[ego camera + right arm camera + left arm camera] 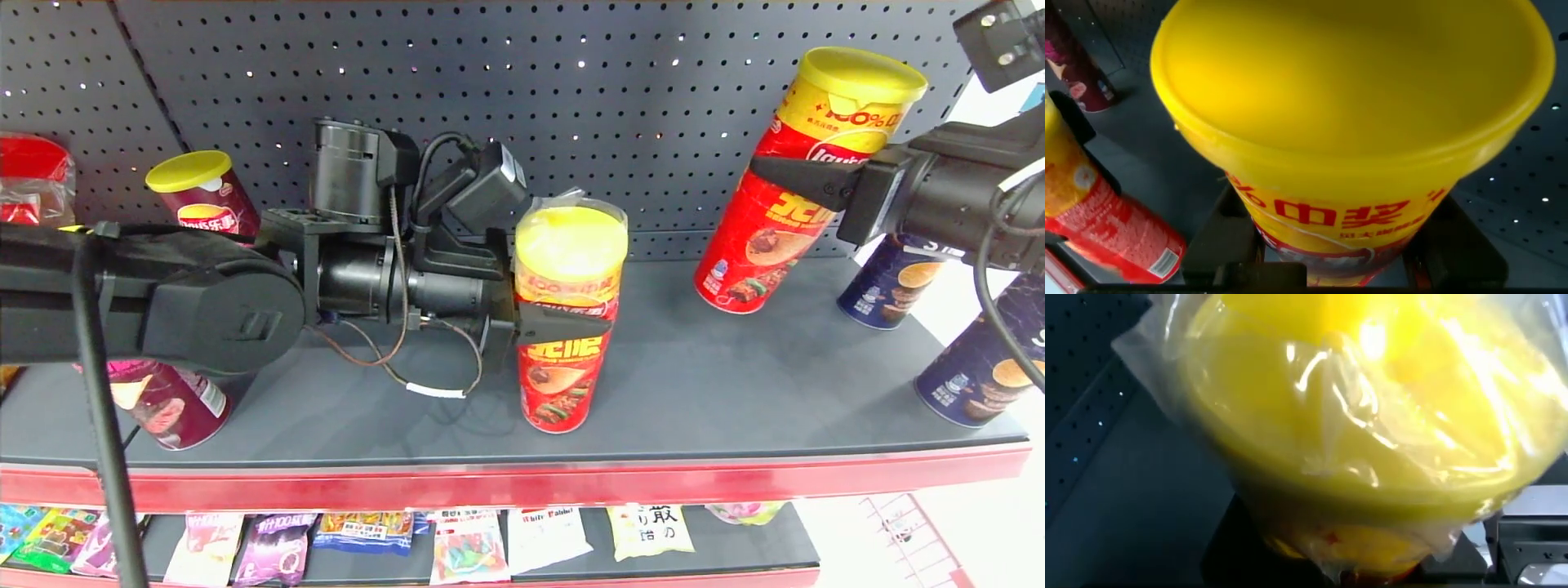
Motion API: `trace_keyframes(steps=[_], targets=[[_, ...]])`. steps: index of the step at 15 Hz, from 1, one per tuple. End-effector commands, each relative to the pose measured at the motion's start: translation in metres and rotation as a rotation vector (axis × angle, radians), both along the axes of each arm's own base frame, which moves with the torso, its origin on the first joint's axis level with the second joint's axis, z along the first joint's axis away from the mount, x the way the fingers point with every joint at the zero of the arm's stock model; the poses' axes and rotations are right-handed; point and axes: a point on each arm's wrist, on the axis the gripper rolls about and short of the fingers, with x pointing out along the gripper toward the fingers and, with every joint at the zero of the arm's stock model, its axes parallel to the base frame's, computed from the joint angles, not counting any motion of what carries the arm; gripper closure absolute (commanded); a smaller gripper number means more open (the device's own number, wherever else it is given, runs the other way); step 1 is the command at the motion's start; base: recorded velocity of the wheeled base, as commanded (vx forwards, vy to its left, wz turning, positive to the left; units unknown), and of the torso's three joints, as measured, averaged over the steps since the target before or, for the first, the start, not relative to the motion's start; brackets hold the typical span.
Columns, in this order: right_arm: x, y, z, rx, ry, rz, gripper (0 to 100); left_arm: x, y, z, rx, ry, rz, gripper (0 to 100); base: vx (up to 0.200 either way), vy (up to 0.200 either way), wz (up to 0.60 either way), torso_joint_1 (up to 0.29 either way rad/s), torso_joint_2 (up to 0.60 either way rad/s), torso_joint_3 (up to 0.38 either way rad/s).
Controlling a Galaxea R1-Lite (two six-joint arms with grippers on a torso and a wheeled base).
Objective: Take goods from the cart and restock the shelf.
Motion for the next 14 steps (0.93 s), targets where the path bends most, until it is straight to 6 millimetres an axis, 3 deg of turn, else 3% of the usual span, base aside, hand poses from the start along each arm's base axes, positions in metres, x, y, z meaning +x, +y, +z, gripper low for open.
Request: trace_keyframes(steps=[1,14], targets=[[-0.001,0.0,0.001,0.001,-0.005,0.002,100,-0.002,-0.002,-0.002,0.003,0.007,-0.008,100,0.0,0.0,0.0,0.0,0.0,0.0],[-0.001,0.001,0.002,0.002,-0.008,0.005,100,-0.013,0.001,-0.012,0.012,0.128,0.001,100,0.0,0.0,0.0,0.0,0.0,0.0]])
